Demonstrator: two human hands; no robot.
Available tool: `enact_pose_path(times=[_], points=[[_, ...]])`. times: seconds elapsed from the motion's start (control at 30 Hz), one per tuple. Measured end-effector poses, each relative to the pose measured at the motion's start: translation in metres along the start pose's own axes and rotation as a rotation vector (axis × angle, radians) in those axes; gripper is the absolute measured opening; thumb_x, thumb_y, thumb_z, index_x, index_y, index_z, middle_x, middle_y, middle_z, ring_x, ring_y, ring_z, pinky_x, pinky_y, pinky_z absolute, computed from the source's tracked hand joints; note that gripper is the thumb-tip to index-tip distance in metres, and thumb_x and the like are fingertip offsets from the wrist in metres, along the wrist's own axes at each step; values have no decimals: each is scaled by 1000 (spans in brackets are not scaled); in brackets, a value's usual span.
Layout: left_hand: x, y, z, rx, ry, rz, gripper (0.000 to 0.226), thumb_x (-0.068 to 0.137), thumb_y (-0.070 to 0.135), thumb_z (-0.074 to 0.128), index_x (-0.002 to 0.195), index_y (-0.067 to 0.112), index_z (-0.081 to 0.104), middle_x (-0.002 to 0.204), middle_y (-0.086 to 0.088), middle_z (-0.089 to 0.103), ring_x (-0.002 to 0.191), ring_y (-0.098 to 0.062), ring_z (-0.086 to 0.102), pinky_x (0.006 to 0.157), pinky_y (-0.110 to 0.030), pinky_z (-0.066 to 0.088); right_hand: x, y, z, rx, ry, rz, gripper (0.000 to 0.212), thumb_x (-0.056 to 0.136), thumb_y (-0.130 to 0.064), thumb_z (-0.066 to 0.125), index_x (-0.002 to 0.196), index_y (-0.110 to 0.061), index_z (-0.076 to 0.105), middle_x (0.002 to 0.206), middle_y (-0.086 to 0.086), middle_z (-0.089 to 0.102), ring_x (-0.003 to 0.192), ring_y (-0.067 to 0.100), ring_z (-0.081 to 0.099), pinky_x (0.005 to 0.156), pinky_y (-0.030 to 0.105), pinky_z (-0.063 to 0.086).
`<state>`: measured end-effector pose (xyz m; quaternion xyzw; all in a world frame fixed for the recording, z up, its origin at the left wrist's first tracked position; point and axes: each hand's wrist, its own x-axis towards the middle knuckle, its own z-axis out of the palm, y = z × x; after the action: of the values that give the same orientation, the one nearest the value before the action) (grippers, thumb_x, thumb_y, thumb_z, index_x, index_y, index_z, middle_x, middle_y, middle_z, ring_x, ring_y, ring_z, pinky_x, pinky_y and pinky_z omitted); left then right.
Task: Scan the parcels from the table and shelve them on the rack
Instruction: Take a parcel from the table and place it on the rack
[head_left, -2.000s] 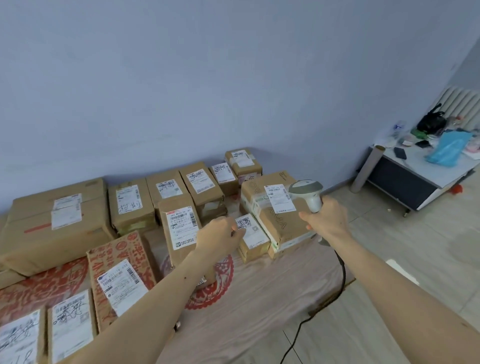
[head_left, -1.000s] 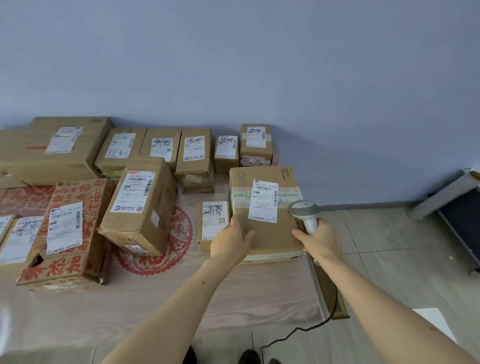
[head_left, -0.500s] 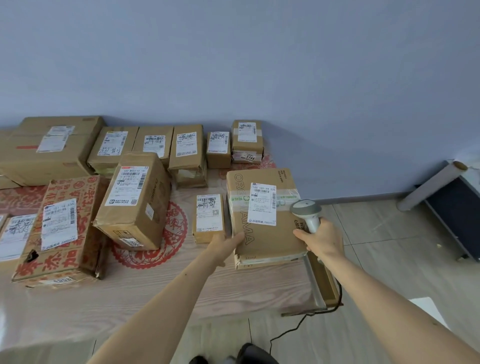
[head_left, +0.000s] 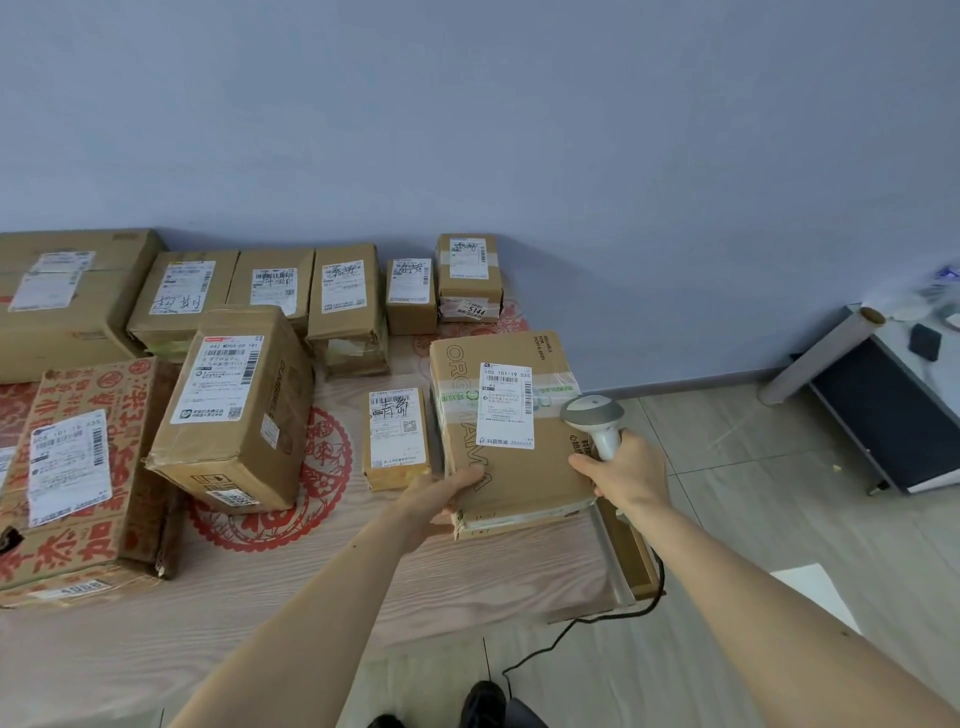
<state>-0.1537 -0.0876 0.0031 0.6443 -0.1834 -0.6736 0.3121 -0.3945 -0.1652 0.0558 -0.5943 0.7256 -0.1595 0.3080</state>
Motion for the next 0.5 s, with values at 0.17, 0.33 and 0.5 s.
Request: enact_pose_path(times=[0.17, 0.33, 0.5], points=[[1, 6, 5, 62, -19, -44, 104, 36, 61, 96, 119, 7, 64, 117, -6, 70, 112, -21, 62, 103, -44, 51, 1, 1, -7, -2, -1, -3, 33, 74, -35, 85, 86, -17, 60, 76, 4, 70, 64, 20, 71, 64, 41, 62], [0, 14, 9, 156, -45, -43, 114, 28, 73, 91, 120, 12, 62, 120, -5, 68, 115, -24, 60, 95, -51, 52, 1, 0, -23, 69, 14, 42, 36, 73, -32, 87, 88, -13, 60, 80, 5, 70, 62, 20, 71, 66, 42, 63], [-16, 31, 19, 118, -125, 40, 104, 36, 62, 95, 122, 14, 60, 121, -8, 69, 115, -29, 63, 92, -57, 56, -2, -5, -42, 121, 44, 15, 34, 73, -31, 87, 88, -14, 61, 81, 5, 71, 64, 21, 71, 63, 38, 61]])
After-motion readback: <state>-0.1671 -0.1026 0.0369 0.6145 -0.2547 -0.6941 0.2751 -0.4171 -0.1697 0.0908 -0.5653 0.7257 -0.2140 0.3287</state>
